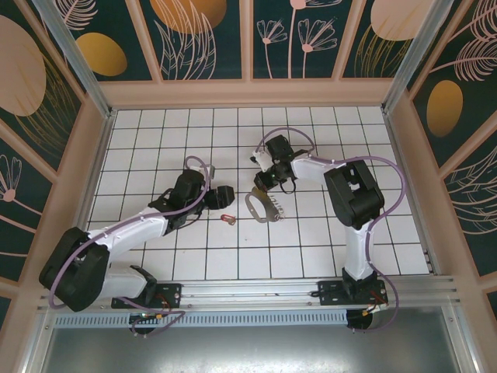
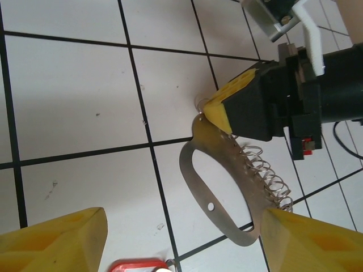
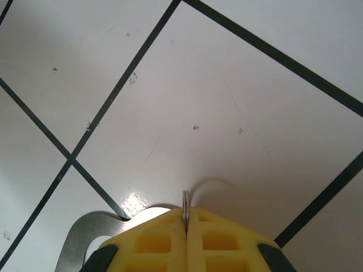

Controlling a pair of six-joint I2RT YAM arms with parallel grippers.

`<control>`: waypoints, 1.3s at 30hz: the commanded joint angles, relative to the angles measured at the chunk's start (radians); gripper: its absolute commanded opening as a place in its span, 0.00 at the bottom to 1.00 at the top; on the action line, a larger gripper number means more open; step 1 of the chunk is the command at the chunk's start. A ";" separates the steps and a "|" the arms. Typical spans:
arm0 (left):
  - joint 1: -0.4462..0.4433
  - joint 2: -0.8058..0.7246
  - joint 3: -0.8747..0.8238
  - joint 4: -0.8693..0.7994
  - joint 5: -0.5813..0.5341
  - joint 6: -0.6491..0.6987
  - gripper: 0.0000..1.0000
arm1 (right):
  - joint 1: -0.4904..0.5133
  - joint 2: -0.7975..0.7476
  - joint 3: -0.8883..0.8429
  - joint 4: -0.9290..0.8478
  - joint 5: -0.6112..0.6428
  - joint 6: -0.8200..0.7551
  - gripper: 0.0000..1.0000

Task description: Put the keys on the keyring

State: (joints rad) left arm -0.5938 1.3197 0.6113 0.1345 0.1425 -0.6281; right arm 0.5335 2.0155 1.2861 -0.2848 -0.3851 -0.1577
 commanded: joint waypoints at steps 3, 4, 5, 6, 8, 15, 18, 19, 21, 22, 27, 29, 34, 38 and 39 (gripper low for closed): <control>0.009 0.103 0.064 0.033 0.000 0.033 0.68 | -0.010 -0.078 -0.076 0.040 -0.057 0.031 0.00; 0.008 0.127 0.082 0.029 -0.003 0.039 0.68 | -0.012 -0.090 -0.090 0.055 -0.067 0.041 0.00; 0.009 0.150 0.102 0.025 -0.003 0.045 0.67 | -0.013 -0.101 -0.099 0.067 -0.074 0.048 0.00; 0.009 0.167 0.118 0.027 0.002 0.047 0.66 | -0.013 -0.108 -0.107 0.075 -0.077 0.050 0.00; 0.008 0.195 0.145 0.032 0.012 0.044 0.64 | -0.013 -0.126 -0.123 0.086 -0.081 0.046 0.00; 0.013 0.140 0.161 0.033 0.034 0.059 0.60 | -0.006 -0.279 -0.247 0.189 -0.085 -0.024 0.00; 0.017 0.059 0.139 0.051 0.060 0.092 0.54 | -0.004 -0.389 -0.329 0.273 -0.109 -0.044 0.00; 0.018 0.024 0.124 0.072 0.083 0.111 0.49 | -0.004 -0.438 -0.367 0.317 -0.126 -0.050 0.00; 0.017 -0.047 0.081 0.123 0.138 0.144 0.42 | 0.000 -0.533 -0.443 0.405 -0.163 -0.058 0.00; 0.017 -0.088 0.060 0.149 0.168 0.161 0.42 | 0.001 -0.584 -0.484 0.453 -0.186 -0.066 0.00; 0.018 -0.266 -0.024 0.223 0.300 0.257 0.51 | 0.008 -0.815 -0.660 0.660 -0.313 -0.078 0.00; 0.018 -0.311 -0.046 0.245 0.338 0.285 0.51 | 0.008 -0.876 -0.689 0.699 -0.362 -0.082 0.00; 0.000 -0.360 -0.100 0.397 0.491 0.297 0.55 | 0.034 -0.946 -0.677 0.686 -0.458 -0.114 0.00; -0.045 -0.412 -0.112 0.397 0.492 0.366 0.58 | 0.044 -0.992 -0.656 0.694 -0.526 -0.114 0.00; -0.051 -0.422 -0.109 0.389 0.492 0.377 0.58 | 0.048 -1.001 -0.648 0.694 -0.539 -0.116 0.00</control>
State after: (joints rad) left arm -0.6277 0.9333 0.5034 0.4610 0.5781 -0.3214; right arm 0.5709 1.0512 0.6067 0.3466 -0.8333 -0.2531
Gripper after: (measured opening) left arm 0.582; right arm 0.044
